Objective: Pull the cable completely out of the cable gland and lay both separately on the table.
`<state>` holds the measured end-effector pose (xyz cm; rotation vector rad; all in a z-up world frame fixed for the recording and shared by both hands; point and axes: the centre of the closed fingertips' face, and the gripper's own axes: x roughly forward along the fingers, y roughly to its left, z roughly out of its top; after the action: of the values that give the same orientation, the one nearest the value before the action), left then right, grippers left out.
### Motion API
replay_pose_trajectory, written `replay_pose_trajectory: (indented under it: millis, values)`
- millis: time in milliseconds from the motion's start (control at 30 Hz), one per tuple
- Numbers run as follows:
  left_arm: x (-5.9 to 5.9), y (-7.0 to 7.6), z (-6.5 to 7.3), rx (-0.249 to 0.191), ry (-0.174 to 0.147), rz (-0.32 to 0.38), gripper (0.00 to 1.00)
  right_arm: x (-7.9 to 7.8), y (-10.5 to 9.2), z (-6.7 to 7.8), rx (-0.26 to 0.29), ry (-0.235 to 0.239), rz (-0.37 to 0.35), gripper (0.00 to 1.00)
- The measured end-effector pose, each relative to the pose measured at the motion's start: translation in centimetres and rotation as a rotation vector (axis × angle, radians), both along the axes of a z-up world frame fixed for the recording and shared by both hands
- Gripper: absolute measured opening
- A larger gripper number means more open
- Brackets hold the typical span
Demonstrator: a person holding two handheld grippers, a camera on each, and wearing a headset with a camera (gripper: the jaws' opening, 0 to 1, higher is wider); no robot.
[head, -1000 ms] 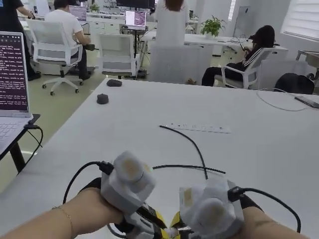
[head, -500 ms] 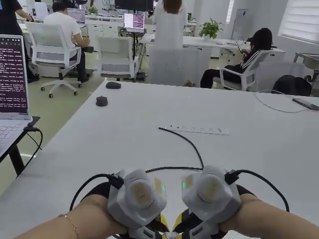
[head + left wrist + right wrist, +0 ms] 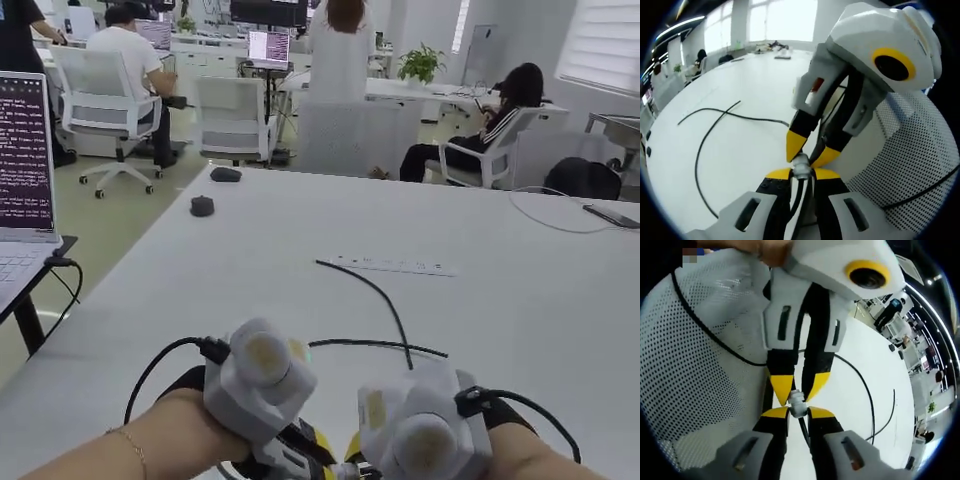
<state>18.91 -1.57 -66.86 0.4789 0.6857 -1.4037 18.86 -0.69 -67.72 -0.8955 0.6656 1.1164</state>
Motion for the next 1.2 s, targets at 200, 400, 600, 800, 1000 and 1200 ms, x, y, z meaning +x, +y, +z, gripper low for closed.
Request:
replay_pose_trajectory:
  millis: [200,400,600,800,1000,1200]
  values:
    - [0.4,0.4,-0.3,0.034,-0.067,-0.001,0.16,1.6,-1.6,-0.7,0.012,-0.028,-0.075,0.17]
    - [1.4,0.5,-0.2,0.035,-0.094,0.033,0.16,2.1,-2.3,-0.8,0.006,-0.042,-0.114,0.05]
    - [2.0,1.7,-1.4,0.140,-0.179,0.017,0.16,2.9,-5.2,-1.7,-0.075,-0.032,-0.221,0.05]
    - [2.5,2.2,-1.5,0.160,-0.199,0.032,0.16,3.3,-7.6,-2.4,-0.130,-0.008,-0.326,0.05]
    - [3.0,2.6,-1.4,0.164,-0.202,0.060,0.16,3.3,-9.9,-3.0,-0.196,0.013,-0.408,0.06]
    - [2.7,2.1,-1.0,0.136,-0.193,0.061,0.16,3.0,-8.0,-2.8,-0.153,0.003,-0.351,0.21]
